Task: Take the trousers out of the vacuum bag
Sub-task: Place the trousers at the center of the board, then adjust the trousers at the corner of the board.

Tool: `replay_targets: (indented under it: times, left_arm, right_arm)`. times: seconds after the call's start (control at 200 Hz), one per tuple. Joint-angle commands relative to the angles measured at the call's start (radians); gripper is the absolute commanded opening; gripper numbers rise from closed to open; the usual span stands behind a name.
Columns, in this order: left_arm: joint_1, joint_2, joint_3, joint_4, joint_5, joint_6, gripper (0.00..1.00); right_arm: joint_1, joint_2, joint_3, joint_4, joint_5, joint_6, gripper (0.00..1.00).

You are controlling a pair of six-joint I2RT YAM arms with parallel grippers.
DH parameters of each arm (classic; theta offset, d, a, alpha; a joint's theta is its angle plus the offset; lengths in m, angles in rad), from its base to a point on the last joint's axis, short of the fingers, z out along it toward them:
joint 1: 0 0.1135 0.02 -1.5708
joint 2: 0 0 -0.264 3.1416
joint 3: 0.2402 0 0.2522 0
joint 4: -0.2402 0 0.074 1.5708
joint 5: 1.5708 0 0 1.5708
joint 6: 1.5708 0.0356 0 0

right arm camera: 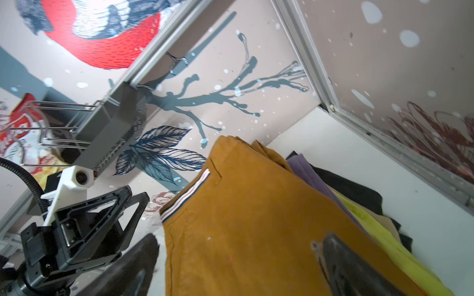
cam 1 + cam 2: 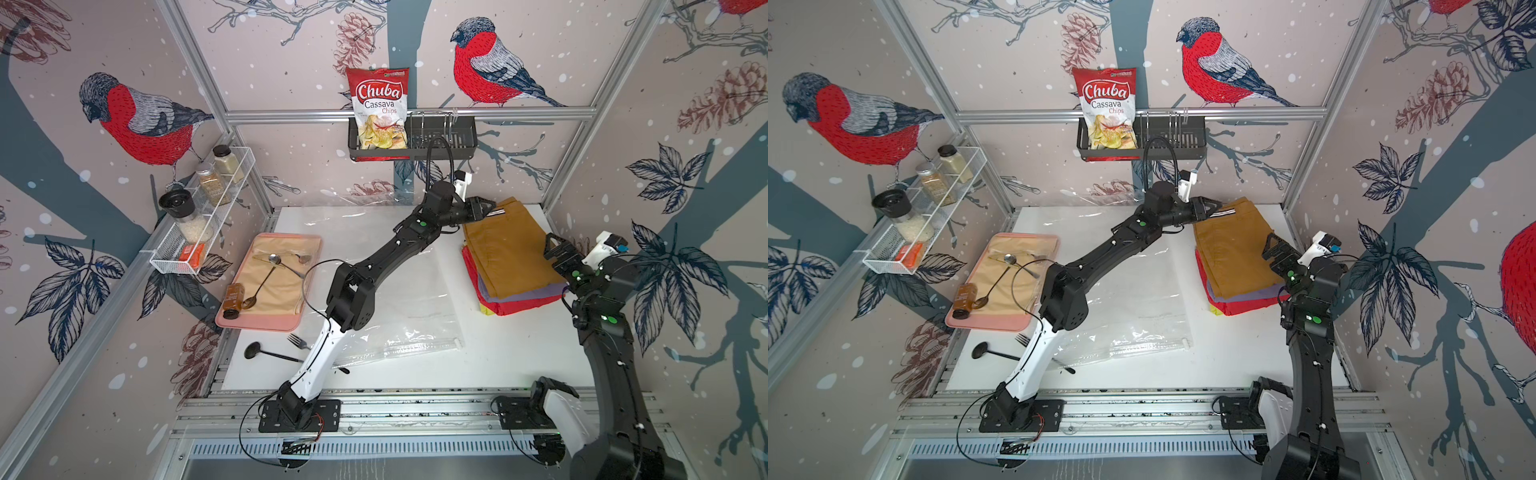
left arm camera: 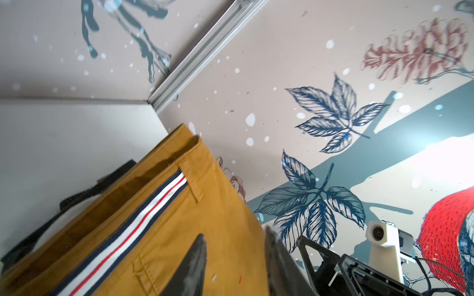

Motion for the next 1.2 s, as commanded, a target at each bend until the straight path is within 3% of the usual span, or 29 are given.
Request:
replay_targets:
  times: [0.0, 0.105, 0.255, 0.545, 0.74, 0.84, 0.94, 1.036, 1.196]
  left_arm:
    - [0.011, -0.120, -0.092, 0.017, -0.029, 0.113, 0.60]
    - [0.020, -0.282, -0.279, 0.006, -0.090, 0.203, 0.81]
    - [0.040, -0.550, -0.603, 0.031, -0.196, 0.306, 0.98]
    - [0.113, -1.113, -1.191, 0.026, -0.550, 0.457, 0.97]
    - [0.132, -1.399, -1.512, 0.065, -0.794, 0.559, 0.96]
    - [0.160, -1.519, -1.637, 0.093, -0.838, 0.539, 0.96]
    - [0.181, -1.577, -1.701, 0.081, -0.866, 0.516, 0.97]
    - [0.188, -1.581, -1.722, 0.060, -0.891, 0.489, 0.97]
    - [0.202, -1.545, -1.711, 0.048, -0.835, 0.454, 0.96]
  right_arm:
    - [0.049, -0.030, 0.026, -0.005, 0.013, -0.082, 1.00]
    - [0.159, -0.073, 0.031, -0.065, 0.145, -0.156, 1.00]
    - [0.304, -0.128, -0.033, -0.022, 0.355, -0.218, 1.00]
    - [0.363, -0.216, -0.271, 0.152, 0.613, -0.276, 1.00]
    - [0.363, -0.352, -0.459, 0.278, 0.551, -0.404, 1.00]
    - [0.364, -0.501, -0.538, 0.297, 0.493, -0.421, 1.00]
    - [0.363, -0.665, -0.586, 0.252, 0.495, -0.377, 1.00]
    - [0.366, -0.759, -0.579, 0.114, 0.579, -0.283, 1.00]
    - [0.366, -0.716, -0.491, -0.141, 0.686, -0.074, 1.00]
